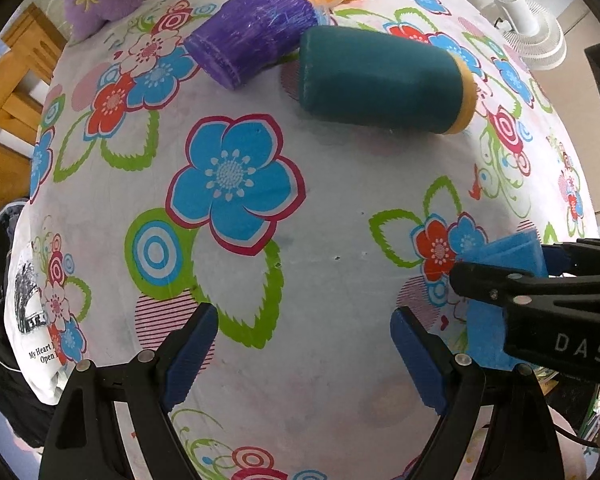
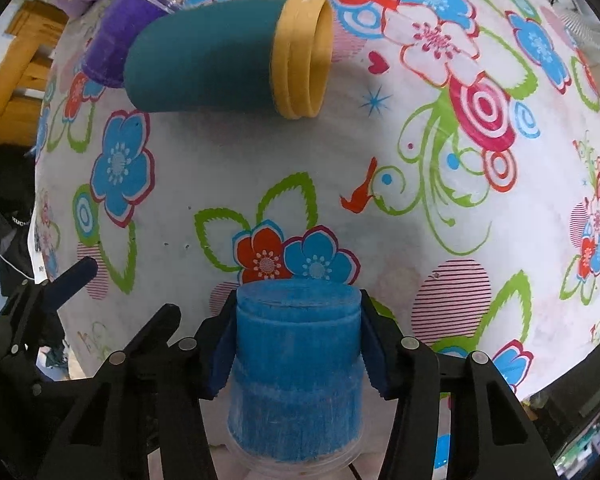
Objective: Flip cup upside down
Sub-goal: 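Lift the blue cup off the table with the right tool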
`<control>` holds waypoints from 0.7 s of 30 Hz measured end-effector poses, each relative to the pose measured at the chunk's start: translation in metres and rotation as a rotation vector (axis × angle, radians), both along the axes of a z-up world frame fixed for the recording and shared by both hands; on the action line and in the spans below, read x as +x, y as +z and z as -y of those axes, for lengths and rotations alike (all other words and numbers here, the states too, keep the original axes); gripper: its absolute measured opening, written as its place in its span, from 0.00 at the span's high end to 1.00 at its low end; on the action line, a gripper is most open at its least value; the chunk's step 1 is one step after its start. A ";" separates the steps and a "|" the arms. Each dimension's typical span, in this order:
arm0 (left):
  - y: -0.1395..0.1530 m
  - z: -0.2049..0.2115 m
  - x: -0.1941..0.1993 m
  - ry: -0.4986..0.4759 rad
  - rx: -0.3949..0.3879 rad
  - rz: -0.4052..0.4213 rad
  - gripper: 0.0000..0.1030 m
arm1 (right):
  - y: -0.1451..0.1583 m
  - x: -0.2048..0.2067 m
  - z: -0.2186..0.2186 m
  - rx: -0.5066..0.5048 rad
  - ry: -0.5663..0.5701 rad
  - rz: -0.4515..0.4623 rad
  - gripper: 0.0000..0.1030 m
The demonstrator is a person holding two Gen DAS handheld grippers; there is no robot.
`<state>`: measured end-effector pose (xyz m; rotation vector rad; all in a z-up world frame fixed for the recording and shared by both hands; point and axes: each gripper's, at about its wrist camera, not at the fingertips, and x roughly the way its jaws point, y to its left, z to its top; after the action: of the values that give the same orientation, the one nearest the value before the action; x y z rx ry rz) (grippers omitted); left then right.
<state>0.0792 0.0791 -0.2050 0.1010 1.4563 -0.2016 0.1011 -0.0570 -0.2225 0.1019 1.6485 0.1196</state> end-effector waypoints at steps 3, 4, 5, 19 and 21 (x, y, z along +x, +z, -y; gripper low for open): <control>0.007 0.002 -0.003 0.007 -0.006 0.014 0.13 | 0.012 -0.011 0.008 0.002 -0.004 0.035 0.45; 0.010 0.003 -0.005 0.008 -0.005 0.020 0.13 | 0.017 -0.013 0.009 0.004 -0.003 0.053 0.45; 0.013 0.004 -0.006 0.011 -0.002 0.029 0.13 | 0.022 -0.014 0.009 0.004 0.000 0.065 0.45; 0.057 0.025 -0.027 0.095 -0.029 0.095 0.13 | 0.083 -0.028 0.029 0.027 0.107 0.304 0.45; 0.059 0.030 -0.029 0.110 -0.036 0.097 0.13 | 0.084 -0.032 0.035 0.037 0.124 0.338 0.45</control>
<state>0.0503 0.0491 -0.1456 0.0014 1.3567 -0.1309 0.0690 -0.0922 -0.1382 0.0064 1.3146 0.2486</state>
